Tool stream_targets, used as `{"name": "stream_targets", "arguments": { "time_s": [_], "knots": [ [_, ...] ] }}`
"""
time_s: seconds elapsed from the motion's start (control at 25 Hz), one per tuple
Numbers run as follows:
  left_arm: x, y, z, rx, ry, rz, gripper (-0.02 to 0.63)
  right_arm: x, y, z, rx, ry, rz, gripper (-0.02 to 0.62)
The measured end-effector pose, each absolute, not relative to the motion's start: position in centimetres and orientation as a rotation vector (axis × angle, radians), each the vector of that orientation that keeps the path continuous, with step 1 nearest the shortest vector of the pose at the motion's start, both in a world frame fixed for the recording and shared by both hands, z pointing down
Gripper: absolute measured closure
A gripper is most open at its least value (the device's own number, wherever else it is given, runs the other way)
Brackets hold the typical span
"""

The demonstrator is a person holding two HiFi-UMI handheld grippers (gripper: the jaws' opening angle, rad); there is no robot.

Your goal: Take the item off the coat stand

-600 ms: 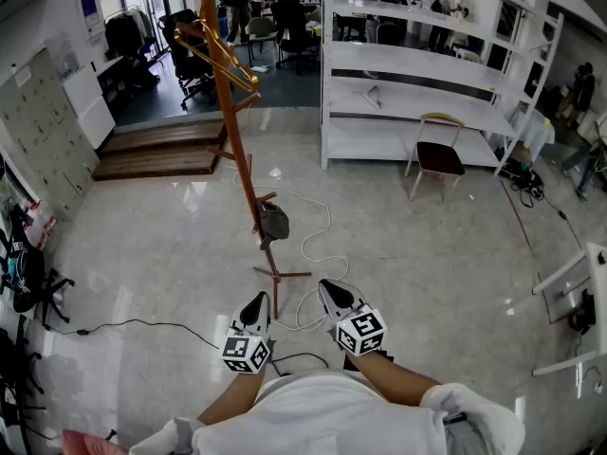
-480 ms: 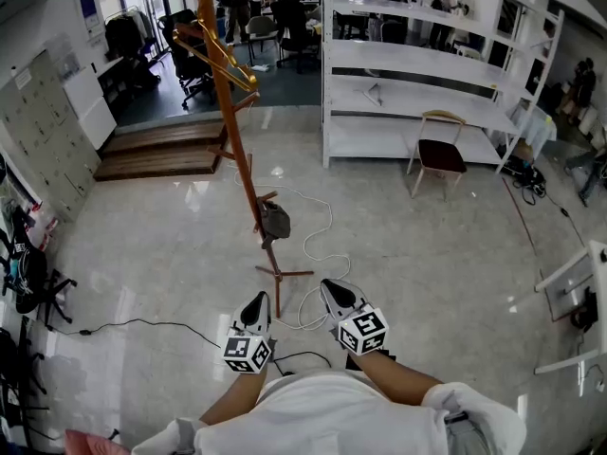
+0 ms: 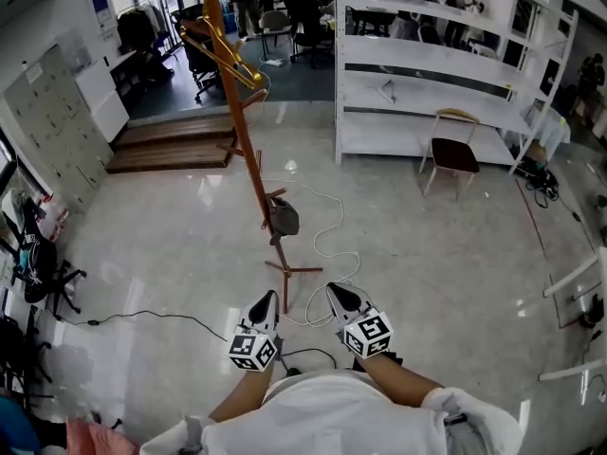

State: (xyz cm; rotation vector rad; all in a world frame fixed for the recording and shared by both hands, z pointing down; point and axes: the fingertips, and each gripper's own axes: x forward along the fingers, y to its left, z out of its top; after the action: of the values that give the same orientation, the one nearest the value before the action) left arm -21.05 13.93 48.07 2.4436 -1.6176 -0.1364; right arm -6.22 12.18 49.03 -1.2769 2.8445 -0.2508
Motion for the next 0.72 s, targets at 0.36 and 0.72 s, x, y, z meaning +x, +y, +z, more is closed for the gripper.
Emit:
{"name": "stream_targets", "arguments": {
  "time_s": [0.36,0.72],
  "knots": [
    [-20.0,14.0,48.3,2.413,-1.655,-0.15,0.592,-3.8,12.1,48.4,-1.21,2.819,-0.242,0.569],
    [-16.2,14.6,49.2,2.396,-1.659,-0.144,0.592,-0.2,12.5,49.3,-1.093,2.852,-0.295,0.569]
  ]
}}
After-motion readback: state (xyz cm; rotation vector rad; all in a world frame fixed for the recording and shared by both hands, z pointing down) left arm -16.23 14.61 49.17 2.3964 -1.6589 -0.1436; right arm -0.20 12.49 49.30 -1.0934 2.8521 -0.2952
